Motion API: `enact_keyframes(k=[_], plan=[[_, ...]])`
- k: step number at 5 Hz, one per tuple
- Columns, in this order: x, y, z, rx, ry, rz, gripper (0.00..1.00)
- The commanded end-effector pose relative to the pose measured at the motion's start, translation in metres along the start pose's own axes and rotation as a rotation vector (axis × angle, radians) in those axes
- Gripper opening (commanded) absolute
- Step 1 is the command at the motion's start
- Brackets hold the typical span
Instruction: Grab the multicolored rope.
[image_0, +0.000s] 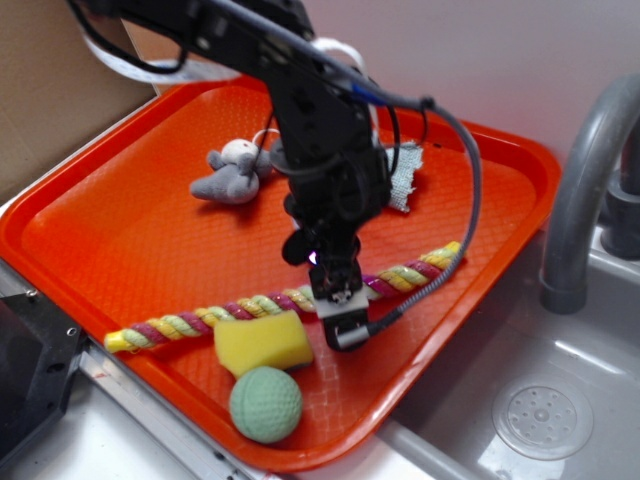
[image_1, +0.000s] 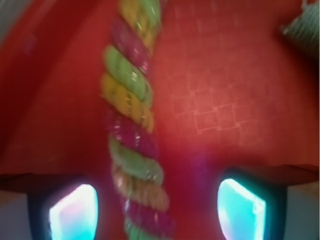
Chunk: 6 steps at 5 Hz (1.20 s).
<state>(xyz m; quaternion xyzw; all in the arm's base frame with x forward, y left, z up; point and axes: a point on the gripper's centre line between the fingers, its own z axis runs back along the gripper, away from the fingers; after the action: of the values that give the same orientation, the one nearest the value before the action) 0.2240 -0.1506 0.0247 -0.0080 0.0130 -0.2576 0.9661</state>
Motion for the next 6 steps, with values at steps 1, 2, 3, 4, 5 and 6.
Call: enact_keyframes(k=[1,2,3,4,5,6], plan=[[0.011,-0.005,0.013,0.002,0.008,-0.009,0.0],[0.011,-0.005,0.013,0.001,0.009,-0.004,0.0],[0.011,-0.007,0.013,0.019,0.015,-0.007,0.0],[0.011,-0.007,0.014,0.036,0.017,0.01,0.0],[0.005,0.014,0.052,0.091,0.018,0.139,0.0],[-0.007,0.048,0.102,0.03,-0.057,0.306,0.0]])
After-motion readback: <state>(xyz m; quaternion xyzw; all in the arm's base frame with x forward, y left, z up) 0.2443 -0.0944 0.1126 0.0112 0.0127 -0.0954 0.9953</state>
